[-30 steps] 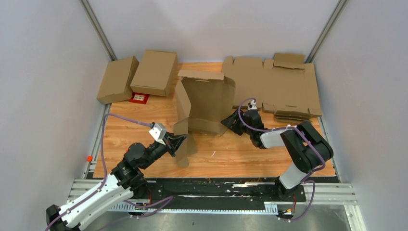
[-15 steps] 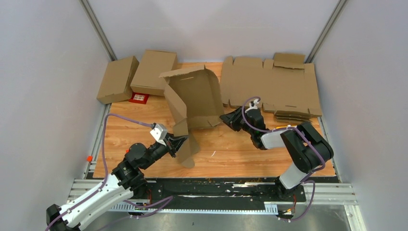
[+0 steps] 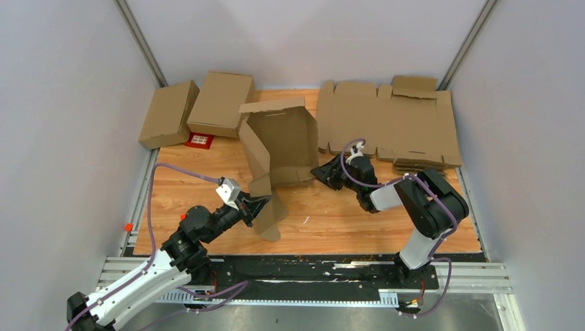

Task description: Fold the paper box

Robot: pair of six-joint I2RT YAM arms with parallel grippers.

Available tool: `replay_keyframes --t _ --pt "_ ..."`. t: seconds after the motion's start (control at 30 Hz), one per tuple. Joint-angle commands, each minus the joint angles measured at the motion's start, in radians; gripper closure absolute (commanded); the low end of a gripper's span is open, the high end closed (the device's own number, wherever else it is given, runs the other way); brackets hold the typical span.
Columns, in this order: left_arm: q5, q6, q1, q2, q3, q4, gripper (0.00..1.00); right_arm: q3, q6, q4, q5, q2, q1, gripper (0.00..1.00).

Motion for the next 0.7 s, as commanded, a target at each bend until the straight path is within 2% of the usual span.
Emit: replay_keyframes --t 0.0,0.13,0.3,0.37,0.53,0.67 --pt "0.017 -0.027 -0.003 0.023 -0.007 -0.066 1.0 0.126 -0.25 -0.061 -0.071 -0.011 0.025 0.52" --pt "0.008 -0.025 -0.003 0.017 -0.006 -0.072 1.0 0.17 -0.528 -0.257 0.047 -0.067 0.068 0.42" --pt "0.011 -0.012 -0.003 0.023 -0.005 -0.062 1.0 0.197 -0.778 -0.355 0.141 -0.122 0.102 0.37" --pt "0.0 -0.006 -0.003 0.027 0.007 -0.077 1.0 0.212 -0.857 -0.398 0.195 -0.15 0.121 0.31" --pt "-0.005 0.0 -0.003 0.037 0.017 -0.087 1.0 0.177 -0.909 -0.396 0.223 -0.213 0.123 0.16" --pt "-0.006 0.01 -0.003 0.032 0.015 -0.091 1.0 0.158 -0.911 -0.416 0.221 -0.262 0.124 0.13"
